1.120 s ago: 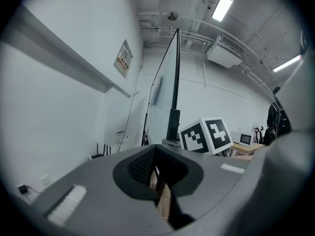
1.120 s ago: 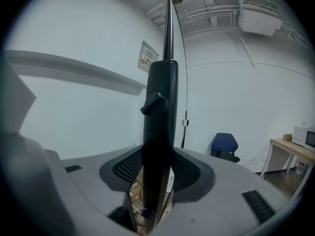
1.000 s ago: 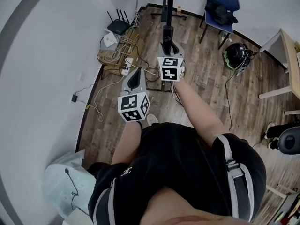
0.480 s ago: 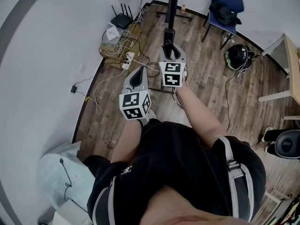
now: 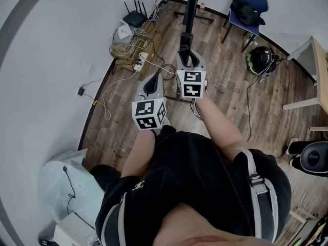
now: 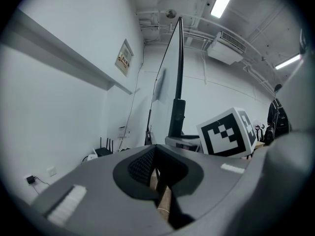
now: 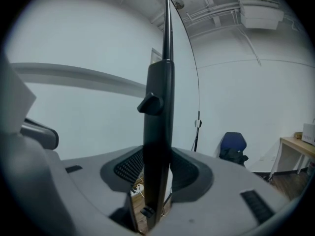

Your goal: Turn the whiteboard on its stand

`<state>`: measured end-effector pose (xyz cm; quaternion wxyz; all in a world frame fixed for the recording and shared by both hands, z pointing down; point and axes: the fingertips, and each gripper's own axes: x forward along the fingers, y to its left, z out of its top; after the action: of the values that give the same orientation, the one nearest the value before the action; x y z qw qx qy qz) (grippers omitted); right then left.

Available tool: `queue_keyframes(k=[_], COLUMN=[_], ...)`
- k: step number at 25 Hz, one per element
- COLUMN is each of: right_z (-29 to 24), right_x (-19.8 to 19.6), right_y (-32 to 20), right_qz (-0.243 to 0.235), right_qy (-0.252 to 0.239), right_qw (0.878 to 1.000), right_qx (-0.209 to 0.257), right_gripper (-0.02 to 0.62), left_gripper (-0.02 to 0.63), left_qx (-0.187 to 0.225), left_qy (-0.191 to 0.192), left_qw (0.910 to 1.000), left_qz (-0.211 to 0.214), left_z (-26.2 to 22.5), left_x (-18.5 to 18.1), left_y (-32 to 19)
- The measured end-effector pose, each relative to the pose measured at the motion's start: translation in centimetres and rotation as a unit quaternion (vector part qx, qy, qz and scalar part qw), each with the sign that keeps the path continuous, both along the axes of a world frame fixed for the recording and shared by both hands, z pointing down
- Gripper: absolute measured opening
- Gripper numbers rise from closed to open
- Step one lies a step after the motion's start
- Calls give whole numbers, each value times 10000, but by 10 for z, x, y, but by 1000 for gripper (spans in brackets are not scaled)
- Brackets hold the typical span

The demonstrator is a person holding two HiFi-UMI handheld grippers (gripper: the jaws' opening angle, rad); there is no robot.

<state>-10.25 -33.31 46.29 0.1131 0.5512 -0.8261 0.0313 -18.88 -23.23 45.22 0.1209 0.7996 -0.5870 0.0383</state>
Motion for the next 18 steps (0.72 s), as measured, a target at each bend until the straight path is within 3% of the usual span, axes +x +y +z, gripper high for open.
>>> queue_keyframes(k=[18], right_z=[3], right_x=[11], right_y=[75], right_qz=[-221], right_qy=[-106], right_qw=[9997], right_qx=[-20], right_gripper=[169], left_gripper=[9], left_qx=[-39], left_qy=[142], left_qw=[9999], left_qz=[-53], left_z=[14], left_x=[13], left_y=[60])
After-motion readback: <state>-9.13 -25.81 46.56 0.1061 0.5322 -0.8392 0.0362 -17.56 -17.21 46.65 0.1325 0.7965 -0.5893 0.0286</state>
